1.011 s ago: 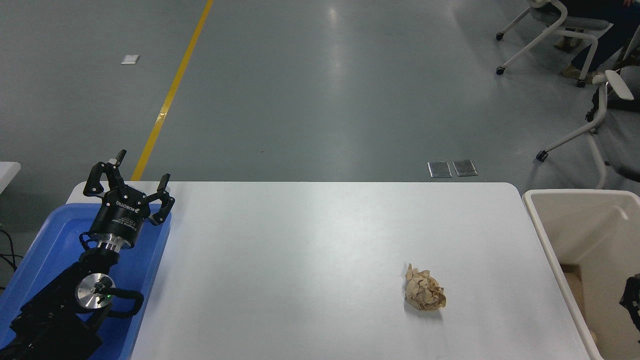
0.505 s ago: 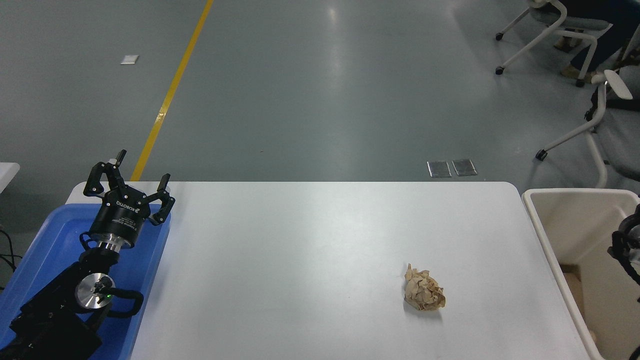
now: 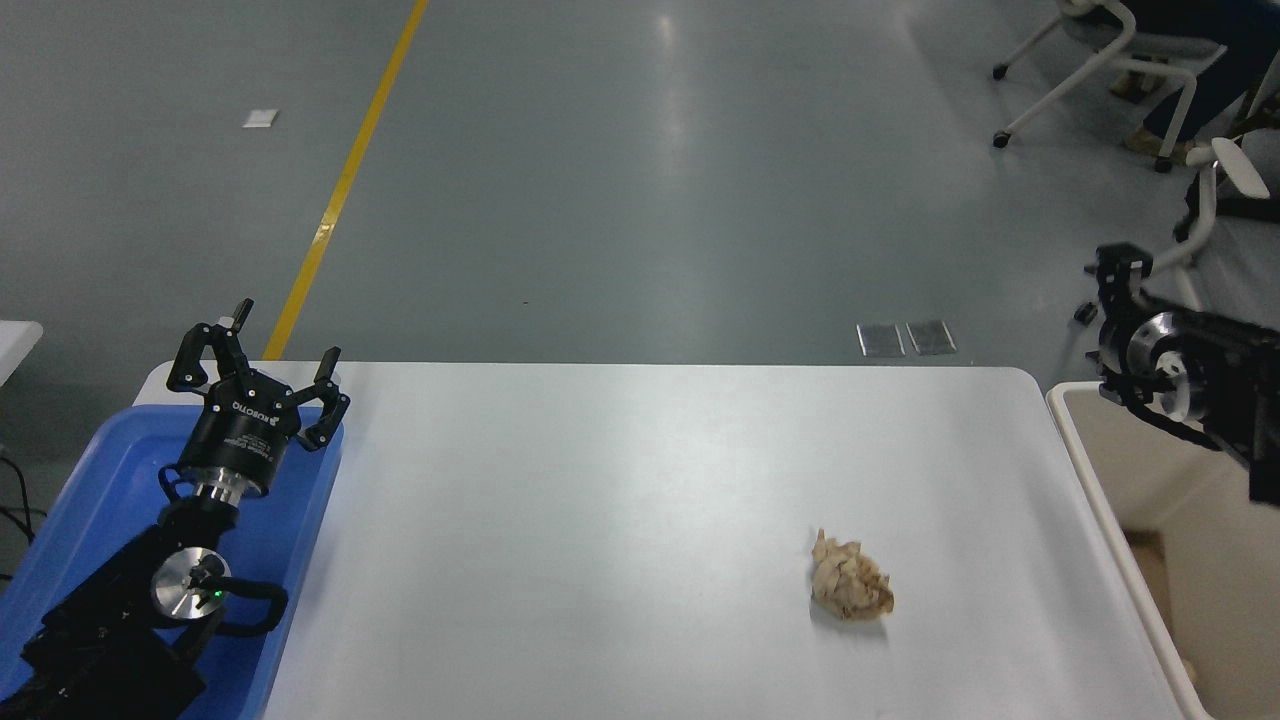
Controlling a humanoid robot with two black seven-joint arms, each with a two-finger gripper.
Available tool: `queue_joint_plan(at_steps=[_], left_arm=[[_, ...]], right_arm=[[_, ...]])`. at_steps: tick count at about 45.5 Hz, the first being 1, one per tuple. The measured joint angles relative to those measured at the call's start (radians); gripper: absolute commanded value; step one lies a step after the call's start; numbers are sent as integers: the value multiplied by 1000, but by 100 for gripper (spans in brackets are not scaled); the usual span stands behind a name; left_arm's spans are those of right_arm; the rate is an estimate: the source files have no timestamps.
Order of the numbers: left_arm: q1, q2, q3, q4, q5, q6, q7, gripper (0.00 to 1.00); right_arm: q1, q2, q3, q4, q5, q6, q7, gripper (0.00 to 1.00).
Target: Pick up paper ball place in dustbin
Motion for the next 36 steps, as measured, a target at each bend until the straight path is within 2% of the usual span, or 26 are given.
queue_joint_plan(at_steps=[16,36], left_arm=[[0,0,0,0,0,0,0,98],[0,0,0,0,0,0,0,98]], right_arm=[[345,33,-291,389,-210,167,2,100],[745,66,-478,710,-296,336,1,100]])
